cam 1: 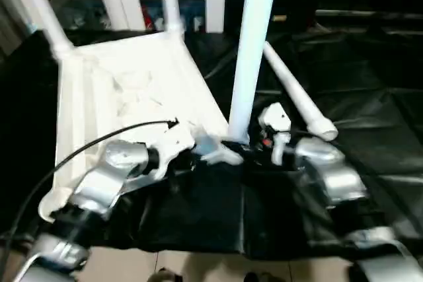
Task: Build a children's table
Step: Insert table leg to table base
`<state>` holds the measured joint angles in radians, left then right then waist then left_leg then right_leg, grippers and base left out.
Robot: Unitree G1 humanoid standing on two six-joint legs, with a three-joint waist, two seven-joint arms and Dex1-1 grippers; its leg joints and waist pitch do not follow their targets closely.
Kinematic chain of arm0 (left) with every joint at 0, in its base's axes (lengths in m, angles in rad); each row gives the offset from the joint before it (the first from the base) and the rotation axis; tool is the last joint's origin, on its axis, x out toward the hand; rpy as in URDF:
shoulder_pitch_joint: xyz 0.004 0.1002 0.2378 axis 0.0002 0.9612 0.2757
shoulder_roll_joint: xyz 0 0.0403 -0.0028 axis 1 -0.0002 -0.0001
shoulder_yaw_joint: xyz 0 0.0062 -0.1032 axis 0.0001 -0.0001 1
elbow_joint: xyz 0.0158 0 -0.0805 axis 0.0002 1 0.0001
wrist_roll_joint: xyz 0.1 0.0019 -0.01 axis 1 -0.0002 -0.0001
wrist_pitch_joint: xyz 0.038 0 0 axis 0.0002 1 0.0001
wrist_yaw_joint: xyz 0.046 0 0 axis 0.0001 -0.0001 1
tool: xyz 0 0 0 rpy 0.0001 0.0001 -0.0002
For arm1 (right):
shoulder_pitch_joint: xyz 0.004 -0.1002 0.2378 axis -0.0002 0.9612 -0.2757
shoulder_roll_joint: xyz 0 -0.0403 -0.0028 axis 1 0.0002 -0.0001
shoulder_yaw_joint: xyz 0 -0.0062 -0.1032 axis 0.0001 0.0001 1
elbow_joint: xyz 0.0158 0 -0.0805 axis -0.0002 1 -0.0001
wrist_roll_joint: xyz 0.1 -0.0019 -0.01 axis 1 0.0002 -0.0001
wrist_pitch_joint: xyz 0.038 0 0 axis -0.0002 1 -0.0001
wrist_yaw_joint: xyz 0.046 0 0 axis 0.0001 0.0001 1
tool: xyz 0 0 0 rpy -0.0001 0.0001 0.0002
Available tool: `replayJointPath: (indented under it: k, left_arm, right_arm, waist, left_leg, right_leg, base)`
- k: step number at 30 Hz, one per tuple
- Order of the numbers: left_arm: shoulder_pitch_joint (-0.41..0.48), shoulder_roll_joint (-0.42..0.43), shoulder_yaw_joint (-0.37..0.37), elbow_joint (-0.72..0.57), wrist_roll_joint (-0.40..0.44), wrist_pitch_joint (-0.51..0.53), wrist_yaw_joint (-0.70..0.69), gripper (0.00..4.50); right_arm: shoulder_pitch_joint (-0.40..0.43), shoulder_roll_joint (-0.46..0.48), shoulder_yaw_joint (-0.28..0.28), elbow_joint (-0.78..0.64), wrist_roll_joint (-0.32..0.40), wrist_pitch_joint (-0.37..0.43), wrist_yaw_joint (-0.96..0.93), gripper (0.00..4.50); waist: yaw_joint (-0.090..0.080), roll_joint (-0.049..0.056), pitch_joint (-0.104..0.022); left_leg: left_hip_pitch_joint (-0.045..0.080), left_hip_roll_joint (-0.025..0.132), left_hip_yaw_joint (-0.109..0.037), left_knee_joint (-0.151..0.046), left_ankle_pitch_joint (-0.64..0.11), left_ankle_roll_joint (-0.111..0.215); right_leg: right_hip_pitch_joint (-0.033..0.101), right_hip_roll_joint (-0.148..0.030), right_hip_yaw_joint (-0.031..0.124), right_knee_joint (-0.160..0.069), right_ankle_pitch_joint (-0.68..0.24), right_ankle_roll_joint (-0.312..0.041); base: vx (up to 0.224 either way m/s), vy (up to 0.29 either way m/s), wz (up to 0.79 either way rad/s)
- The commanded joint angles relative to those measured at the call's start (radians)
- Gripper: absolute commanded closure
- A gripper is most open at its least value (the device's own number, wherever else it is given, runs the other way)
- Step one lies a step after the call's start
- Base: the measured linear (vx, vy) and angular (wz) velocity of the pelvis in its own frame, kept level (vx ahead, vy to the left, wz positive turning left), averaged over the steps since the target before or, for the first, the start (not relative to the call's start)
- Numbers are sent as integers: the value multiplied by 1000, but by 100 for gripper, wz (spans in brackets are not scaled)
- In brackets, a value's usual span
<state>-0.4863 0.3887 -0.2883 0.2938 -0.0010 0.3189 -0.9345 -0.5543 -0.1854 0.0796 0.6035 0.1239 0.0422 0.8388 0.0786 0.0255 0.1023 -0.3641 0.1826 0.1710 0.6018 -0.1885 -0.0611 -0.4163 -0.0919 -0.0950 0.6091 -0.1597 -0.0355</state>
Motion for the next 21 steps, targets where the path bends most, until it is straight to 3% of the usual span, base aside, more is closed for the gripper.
replayJointPath:
  k: [1, 3, 4, 6, 10, 16, 18, 21]
  left_arm:
    - [-38, -49, 16, 24, -1, 14, 63, 450]
    - [-89, -119, 34, 106, 19, 33, 174, 450]
    - [-107, -143, 40, 133, 25, 41, 211, 450]
    - [-139, -188, 54, 181, 33, 62, 284, 450]
    - [-201, -275, 64, 263, 42, 81, 397, 450]
    - [-219, -293, 46, 286, 55, 33, 382, 450]
    - [-215, -283, 41, 283, 56, 17, 366, 450]
    - [-195, -247, 31, 259, 51, -8, 309, 450]
  right_arm:
    - [-4, 32, -17, 80, -24, 40, -125, 183]
    - [-20, 96, -55, 155, -22, 45, -280, 183]
    - [-28, 115, -63, 181, -28, 45, -333, 183]
    - [-42, 152, -72, 221, -38, 36, -422, 183]
    - [-85, 234, -97, 300, -32, 39, -573, 184]
    - [-115, 257, -94, 333, -34, 17, -540, 184]
    - [-118, 253, -100, 328, -23, 14, -515, 128]
    - [-124, 224, -94, 302, -20, 10, -453, 112]
  waist:
    - [-5, -2, -72]
    - [-11, 0, -72]
    - [-16, -3, -69]
    - [-20, 0, -69]
    - [-24, 4, -72]
    - [-28, 11, -74]
    - [-29, 8, -73]
    - [-30, 9, -74]
  left_leg:
    - [9, 36, -11, -74, -234, 33]
    - [16, 33, -14, -76, -265, 16]
    - [19, 28, -14, -77, -286, 13]
    - [27, 27, -15, -74, -310, 15]
    - [29, 26, -18, -78, -325, 22]
    - [23, 32, -25, -90, -371, 25]
    - [22, 33, -24, -92, -376, 30]
    - [16, 33, -25, -93, -367, 40]
  right_leg:
    - [56, -58, 50, -92, -411, -171]
    - [54, -60, 50, -100, -467, -146]
    - [53, -57, 46, -107, -505, -129]
    - [47, -61, 44, -117, -556, -114]
    - [48, -58, 36, -123, -556, -101]
    - [56, -61, 30, -126, -519, -95]
    - [57, -61, 32, -125, -502, -103]
    - [61, -65, 37, -121, -483, -117]
  base:
    - [0, 0, 0]
    - [0, 0, 0]
    - [0, 0, 0]
    - [0, 0, 0]
    - [0, 0, 0]
    - [0, 0, 0]
    - [0, 0, 0]
    - [0, 0, 0]
